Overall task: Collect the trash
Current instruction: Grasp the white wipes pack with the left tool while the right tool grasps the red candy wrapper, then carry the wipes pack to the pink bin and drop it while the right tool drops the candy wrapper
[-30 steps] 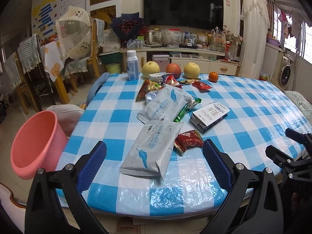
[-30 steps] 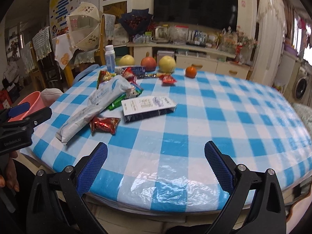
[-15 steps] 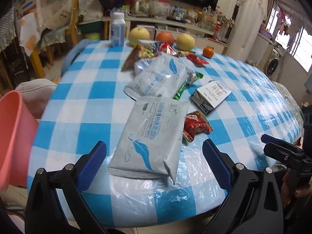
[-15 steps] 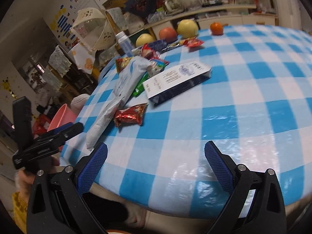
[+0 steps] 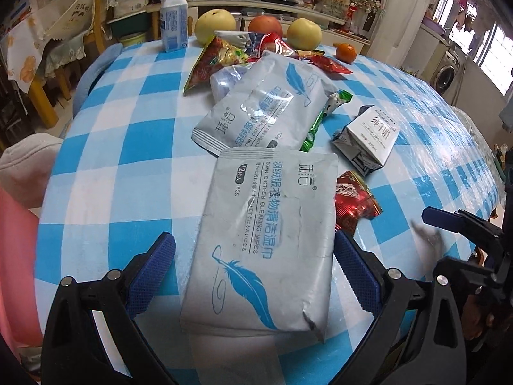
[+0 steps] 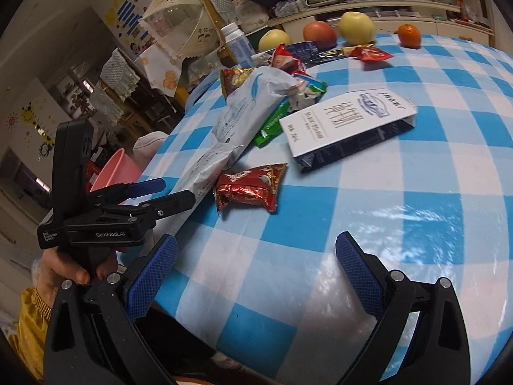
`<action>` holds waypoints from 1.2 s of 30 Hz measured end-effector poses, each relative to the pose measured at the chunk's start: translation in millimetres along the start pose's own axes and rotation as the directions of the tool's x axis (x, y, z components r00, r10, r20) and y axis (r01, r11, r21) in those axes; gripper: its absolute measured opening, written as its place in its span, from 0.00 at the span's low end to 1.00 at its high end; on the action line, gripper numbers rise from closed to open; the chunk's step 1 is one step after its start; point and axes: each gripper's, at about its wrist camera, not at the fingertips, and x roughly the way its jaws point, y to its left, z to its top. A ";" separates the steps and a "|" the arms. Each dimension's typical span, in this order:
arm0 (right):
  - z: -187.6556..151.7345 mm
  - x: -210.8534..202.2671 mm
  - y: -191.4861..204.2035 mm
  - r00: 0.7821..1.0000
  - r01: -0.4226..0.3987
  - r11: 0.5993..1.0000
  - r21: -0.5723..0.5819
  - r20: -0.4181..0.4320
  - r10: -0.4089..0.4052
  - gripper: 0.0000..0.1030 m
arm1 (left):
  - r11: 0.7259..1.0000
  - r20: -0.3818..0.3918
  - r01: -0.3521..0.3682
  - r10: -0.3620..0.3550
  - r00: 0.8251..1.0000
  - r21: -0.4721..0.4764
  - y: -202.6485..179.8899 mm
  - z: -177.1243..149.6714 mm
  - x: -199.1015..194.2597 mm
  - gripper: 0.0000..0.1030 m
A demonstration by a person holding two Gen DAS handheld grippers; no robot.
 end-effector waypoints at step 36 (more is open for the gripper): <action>25.0 66.8 38.4 0.984 0.176 0.972 -0.155 0.021 -0.175 0.48 | 0.984 0.116 -0.066 0.085 0.990 -0.163 35.3 6.2 -19.6 0.70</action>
